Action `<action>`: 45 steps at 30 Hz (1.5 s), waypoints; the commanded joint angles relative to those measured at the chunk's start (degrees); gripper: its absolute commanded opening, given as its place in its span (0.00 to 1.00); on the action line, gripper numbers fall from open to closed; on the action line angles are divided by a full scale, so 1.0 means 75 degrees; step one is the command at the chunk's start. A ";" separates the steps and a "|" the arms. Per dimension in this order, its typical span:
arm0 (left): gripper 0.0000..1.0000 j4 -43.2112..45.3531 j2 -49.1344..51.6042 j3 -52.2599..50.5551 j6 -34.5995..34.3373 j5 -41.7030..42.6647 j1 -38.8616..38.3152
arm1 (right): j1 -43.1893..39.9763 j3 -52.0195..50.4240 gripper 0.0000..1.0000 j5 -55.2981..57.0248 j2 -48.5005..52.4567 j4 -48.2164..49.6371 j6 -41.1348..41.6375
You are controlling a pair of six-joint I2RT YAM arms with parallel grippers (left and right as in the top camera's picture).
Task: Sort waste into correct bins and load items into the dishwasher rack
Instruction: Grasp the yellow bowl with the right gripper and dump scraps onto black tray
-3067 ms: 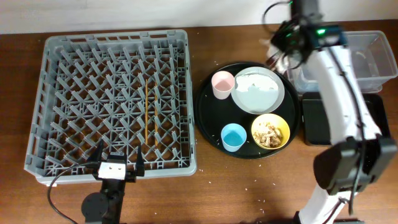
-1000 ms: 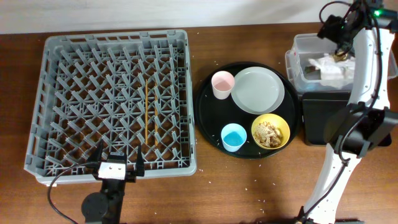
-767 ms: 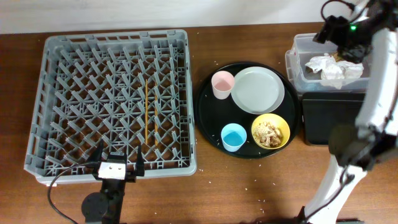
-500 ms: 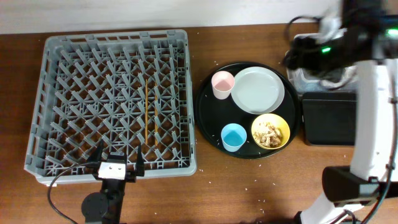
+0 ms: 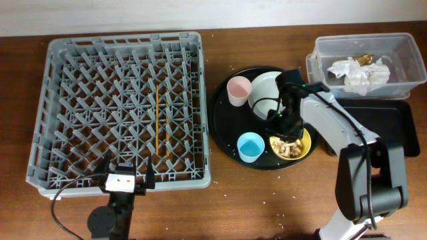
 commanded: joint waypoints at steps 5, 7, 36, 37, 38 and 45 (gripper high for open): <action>0.99 -0.0029 -0.0038 -0.0029 0.0096 -0.0020 0.0026 | 0.0589 -0.0224 0.21 0.0769 -0.0058 0.0207 0.0615; 0.99 -0.0029 -0.0038 -0.0029 0.0096 -0.0023 0.0026 | 0.0583 -0.0224 0.09 0.0784 -0.0058 0.0210 0.0615; 0.99 -0.0029 -0.0038 -0.0029 0.0096 -0.0023 0.0026 | -0.7437 0.0565 0.04 -0.8145 -0.0274 -0.0731 -0.6513; 0.99 -0.0029 -0.0038 -0.0029 0.0096 -0.0023 0.0026 | -0.7557 0.0385 0.04 -0.8198 -0.0201 -0.0592 -0.6513; 0.99 -0.0029 -0.0038 -0.0029 0.0096 -0.0023 0.0026 | -0.7667 0.0306 0.04 -0.8215 -0.0067 -0.0589 -0.6516; 0.99 -0.0029 -0.0038 -0.0029 0.0096 -0.0023 0.0026 | -0.8422 0.0300 0.04 -1.0060 0.0052 -0.0597 -0.4893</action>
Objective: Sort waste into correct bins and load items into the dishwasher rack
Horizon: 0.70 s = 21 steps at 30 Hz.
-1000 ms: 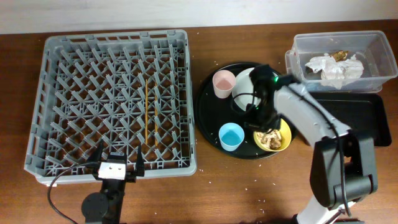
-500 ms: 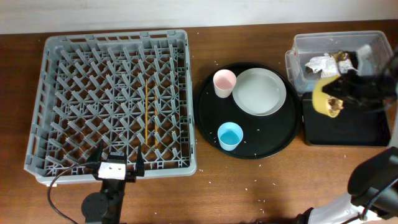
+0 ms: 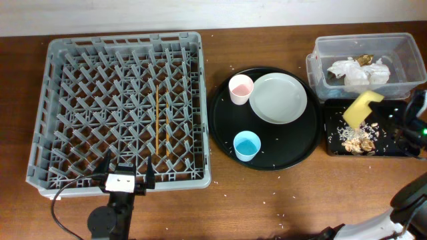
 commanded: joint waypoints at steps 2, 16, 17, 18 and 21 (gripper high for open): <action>0.99 -0.0032 -0.0029 -0.0026 0.0096 -0.0023 0.0026 | -0.0513 -0.0038 0.04 -0.0714 0.0064 0.0023 0.0612; 0.99 -0.0032 -0.0029 -0.0026 0.0096 -0.0023 0.0026 | -0.0586 -0.0038 0.04 -0.1300 0.0064 0.1842 0.3646; 0.99 -0.0032 -0.0029 -0.0026 0.0096 -0.0023 0.0026 | -0.0586 -0.0038 0.04 -0.1303 0.0064 0.1993 0.3789; 0.99 -0.0032 -0.0029 -0.0026 0.0096 -0.0023 0.0026 | -0.0560 -0.0029 0.04 -0.1306 0.0055 0.1999 0.3806; 0.99 -0.0032 -0.0029 -0.0023 0.0096 -0.0020 0.0026 | 0.0122 -0.0029 0.04 -0.1288 -0.0385 0.1996 0.3375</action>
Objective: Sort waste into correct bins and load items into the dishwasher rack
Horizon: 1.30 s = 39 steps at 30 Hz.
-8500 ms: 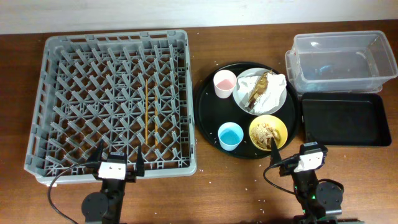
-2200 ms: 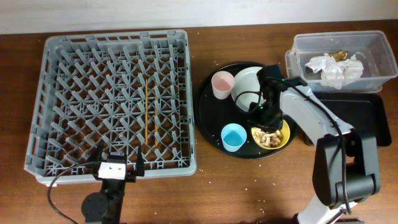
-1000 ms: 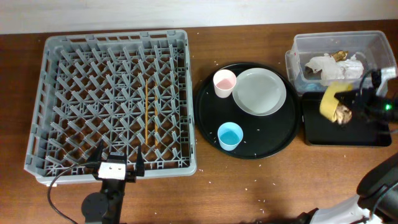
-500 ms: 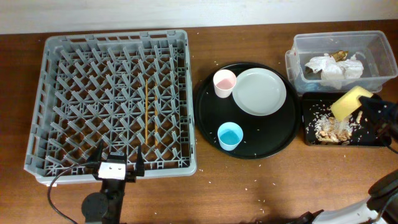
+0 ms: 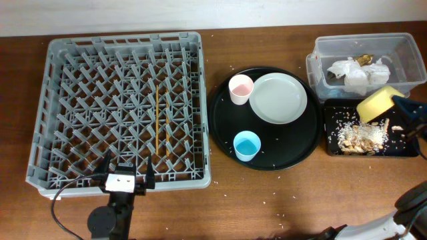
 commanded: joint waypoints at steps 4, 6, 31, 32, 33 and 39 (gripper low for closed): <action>0.99 -0.0044 -0.0029 -0.0020 0.0096 -0.0023 0.0026 | 0.2938 0.0128 0.04 0.2597 -0.1737 -0.0184 -0.0219; 0.99 -0.0044 -0.0029 -0.0020 0.0096 -0.0023 0.0026 | 0.4130 0.0140 0.04 0.4555 -0.2084 -0.0597 -0.0219; 0.99 -0.0440 0.2028 0.2273 -0.0341 0.0213 0.0026 | 0.9474 0.1236 0.57 0.9967 -0.0667 -0.2774 -0.0108; 0.99 -0.0460 0.2961 0.2908 -0.0341 0.0583 0.0026 | 0.9678 0.1070 0.57 1.0019 -0.0574 -0.2760 -0.0102; 0.99 -0.0487 0.3888 0.3518 -0.0341 0.0918 0.0026 | 0.9786 0.0976 0.57 1.0028 -0.0493 -0.2736 -0.0102; 0.99 -0.2206 0.8877 0.7603 -0.1142 0.3060 0.0026 | 0.9911 0.0682 0.27 1.0363 0.0076 -0.2649 0.0154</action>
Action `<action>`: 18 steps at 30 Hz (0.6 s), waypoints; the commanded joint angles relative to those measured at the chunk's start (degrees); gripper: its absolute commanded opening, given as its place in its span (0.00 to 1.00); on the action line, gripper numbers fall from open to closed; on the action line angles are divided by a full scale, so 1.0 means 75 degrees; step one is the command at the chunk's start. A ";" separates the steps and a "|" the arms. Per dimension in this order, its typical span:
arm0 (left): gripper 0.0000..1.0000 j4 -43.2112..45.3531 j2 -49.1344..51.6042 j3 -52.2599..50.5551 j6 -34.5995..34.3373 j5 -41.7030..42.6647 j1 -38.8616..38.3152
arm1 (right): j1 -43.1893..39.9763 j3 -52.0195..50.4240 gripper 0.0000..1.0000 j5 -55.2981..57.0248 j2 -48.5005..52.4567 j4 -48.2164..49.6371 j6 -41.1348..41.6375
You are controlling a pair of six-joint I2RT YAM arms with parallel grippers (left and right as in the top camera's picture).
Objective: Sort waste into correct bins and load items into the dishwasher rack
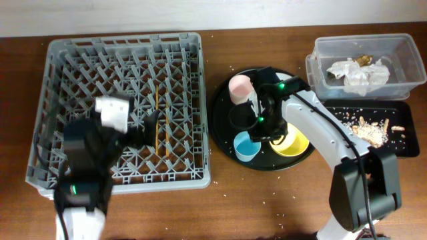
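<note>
The grey dishwasher rack (80, 80) fills the left of the table, with a thin yellow stick (157, 107) lying in it. My left gripper (151, 128) hovers over the rack beside that stick; its jaws are too dark to read. On the round black tray (223, 123) stand a pink cup (239, 87), a blue cup (247, 148) and an empty yellow bowl (293, 143). My right gripper (257, 115) is over the tray between the two cups, with its state unclear. No white plate shows.
A clear plastic bin (320, 53) with crumpled paper stands at the back right. In front of it a black rectangular tray (407, 150) holds food scraps. Crumbs dot the wooden table around both trays.
The right arm has come from the scrap tray to the round tray, where the empty yellow bowl now sits. The left arm has come up over the rack. The white plate is gone from view.
The right gripper was at the yellow bowl of food on the round tray. Then the bowl was tilted over the rectangular tray, scraps beneath it, and stayed there. Now the bowl is back on the round tray, empty, and the left arm has risen over the rack.
</note>
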 commanded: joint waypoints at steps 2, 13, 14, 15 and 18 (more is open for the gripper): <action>0.99 -0.0679 0.2311 0.1973 -0.0685 0.1751 0.0023 | 0.0035 -0.0079 0.19 0.0248 0.0408 0.0058 0.0117; 0.99 -0.2183 0.4456 0.2017 -0.1064 0.4214 0.0003 | -0.1629 0.0723 0.04 -0.3468 -0.0367 0.0653 -0.0344; 0.99 -0.2124 0.4456 0.2017 -0.1536 0.4966 0.0003 | -0.2177 0.0752 0.04 -0.4581 -0.0592 0.1067 -0.0344; 0.99 -0.2075 0.4456 0.2017 -0.2107 0.5488 0.0003 | -0.2530 0.0752 0.04 -0.5592 -0.0618 0.1343 -0.0347; 0.99 -0.1451 0.4456 0.2017 -0.3861 0.6636 0.0003 | -0.2602 0.0711 0.04 -0.7484 -0.0542 0.2119 -0.0466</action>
